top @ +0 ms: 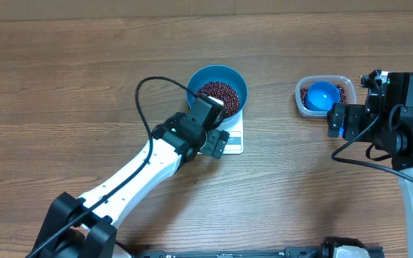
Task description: Scoop item into bowl and weigh 150g on scale
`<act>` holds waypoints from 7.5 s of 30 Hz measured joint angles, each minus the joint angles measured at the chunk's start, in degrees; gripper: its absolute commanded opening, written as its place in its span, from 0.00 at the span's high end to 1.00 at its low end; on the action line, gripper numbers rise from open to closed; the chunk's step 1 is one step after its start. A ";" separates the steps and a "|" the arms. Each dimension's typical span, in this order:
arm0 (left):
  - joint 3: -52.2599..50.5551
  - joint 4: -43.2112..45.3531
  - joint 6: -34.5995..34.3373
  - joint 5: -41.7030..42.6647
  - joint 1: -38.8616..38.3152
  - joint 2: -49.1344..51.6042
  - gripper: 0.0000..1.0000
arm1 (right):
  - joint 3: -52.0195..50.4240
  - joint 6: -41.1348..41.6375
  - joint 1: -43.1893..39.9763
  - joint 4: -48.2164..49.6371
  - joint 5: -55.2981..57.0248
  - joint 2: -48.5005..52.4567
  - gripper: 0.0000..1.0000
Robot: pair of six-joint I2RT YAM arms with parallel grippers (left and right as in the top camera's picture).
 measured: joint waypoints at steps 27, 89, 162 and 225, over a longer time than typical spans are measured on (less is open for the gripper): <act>0.90 6.38 -8.00 3.76 6.40 0.00 0.01 | 0.00 -0.02 0.00 -0.04 0.00 0.00 0.00; 1.86 -5.86 -7.96 12.07 3.58 0.02 0.01 | 0.00 -0.04 0.00 0.00 0.00 0.00 0.00; -58.51 38.45 10.40 23.02 35.58 -87.41 0.00 | 0.00 -0.04 0.00 -0.02 -0.02 0.07 0.00; -59.52 27.30 11.61 22.53 37.22 -90.18 0.00 | 0.00 0.00 0.00 0.02 0.00 0.07 0.00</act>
